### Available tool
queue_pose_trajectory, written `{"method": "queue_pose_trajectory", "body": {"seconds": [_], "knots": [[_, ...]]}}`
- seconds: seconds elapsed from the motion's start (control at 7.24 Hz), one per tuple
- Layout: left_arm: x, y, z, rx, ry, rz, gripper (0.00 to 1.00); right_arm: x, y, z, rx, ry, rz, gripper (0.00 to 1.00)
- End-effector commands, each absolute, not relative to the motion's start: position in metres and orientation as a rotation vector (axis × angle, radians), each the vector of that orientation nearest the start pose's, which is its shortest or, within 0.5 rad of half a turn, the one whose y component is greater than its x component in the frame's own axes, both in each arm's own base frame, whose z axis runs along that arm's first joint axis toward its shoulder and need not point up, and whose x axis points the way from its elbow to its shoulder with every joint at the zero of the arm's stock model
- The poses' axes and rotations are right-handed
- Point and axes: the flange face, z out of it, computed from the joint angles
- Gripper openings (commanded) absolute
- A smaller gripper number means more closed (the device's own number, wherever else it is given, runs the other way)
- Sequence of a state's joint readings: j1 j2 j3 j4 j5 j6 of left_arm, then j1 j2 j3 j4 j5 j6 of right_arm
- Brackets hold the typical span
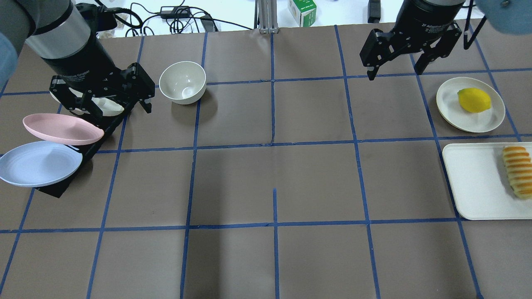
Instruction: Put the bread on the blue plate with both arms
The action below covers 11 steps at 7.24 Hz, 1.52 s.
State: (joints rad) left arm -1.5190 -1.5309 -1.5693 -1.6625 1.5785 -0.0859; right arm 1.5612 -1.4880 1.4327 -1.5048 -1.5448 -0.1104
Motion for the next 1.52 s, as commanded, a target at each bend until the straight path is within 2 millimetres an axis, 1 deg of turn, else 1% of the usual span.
{"method": "queue_pose_trajectory", "body": {"seconds": [0.0, 0.83, 0.97, 1.38], "knots": [[-0.1071, -0.4765, 0.5001, -0.218, 3.125, 0.07, 1.0, 0.1311, -0.5271, 0.5063, -0.157, 3.111, 0.017, 1.0], [-0.1026, -0.4776, 0.5008, -0.23, 3.123, 0.067, 1.0, 0.1302, -0.5273, 0.5063, -0.155, 3.111, 0.017, 1.0], [-0.0991, -0.4787, 0.5011, -0.24, 3.124, 0.062, 1.0, 0.131, -0.5272, 0.5063, -0.155, 3.111, 0.017, 1.0], [-0.0979, -0.4841, 0.4957, -0.242, 3.124, 0.065, 1.0, 0.131, -0.5272, 0.5063, -0.155, 3.111, 0.017, 1.0]]}}
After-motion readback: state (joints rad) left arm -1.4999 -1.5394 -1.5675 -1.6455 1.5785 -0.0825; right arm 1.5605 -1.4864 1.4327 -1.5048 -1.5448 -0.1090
